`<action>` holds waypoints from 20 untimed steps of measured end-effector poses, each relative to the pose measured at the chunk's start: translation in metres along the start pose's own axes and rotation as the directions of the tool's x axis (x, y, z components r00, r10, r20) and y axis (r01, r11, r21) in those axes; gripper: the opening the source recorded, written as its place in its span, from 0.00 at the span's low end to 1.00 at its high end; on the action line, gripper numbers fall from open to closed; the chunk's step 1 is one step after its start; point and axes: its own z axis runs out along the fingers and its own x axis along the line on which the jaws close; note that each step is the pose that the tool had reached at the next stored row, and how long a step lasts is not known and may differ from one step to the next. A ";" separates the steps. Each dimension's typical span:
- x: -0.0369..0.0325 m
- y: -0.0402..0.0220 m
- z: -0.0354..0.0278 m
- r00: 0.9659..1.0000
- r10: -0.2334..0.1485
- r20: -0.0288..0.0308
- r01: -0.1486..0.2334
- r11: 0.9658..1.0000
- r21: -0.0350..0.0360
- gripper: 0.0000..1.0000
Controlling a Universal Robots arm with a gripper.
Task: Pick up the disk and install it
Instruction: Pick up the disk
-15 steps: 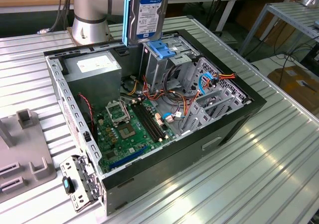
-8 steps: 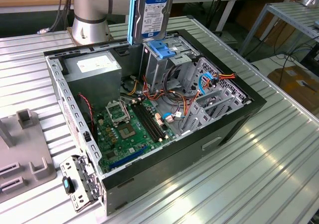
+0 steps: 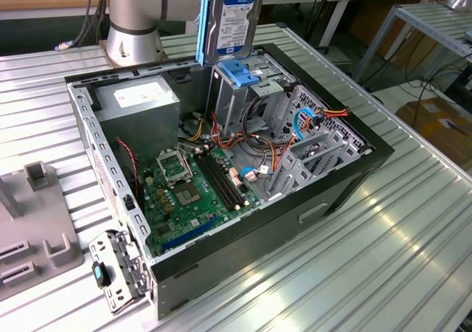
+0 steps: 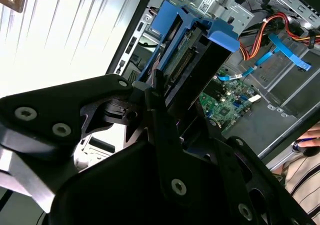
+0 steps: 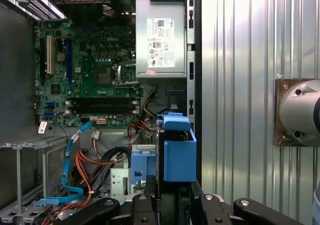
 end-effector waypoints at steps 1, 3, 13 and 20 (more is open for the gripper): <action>0.0000 -0.0017 0.0000 1.000 0.000 0.000 0.000 1.000 0.000 0.35; 0.0000 -0.0048 0.0000 1.000 0.000 0.000 0.000 1.000 0.000 0.35; -0.0001 -0.0159 0.0000 1.000 0.000 0.000 0.000 1.000 0.000 0.35; -0.0001 -0.0215 0.0000 1.000 0.000 0.000 0.000 1.000 0.000 0.35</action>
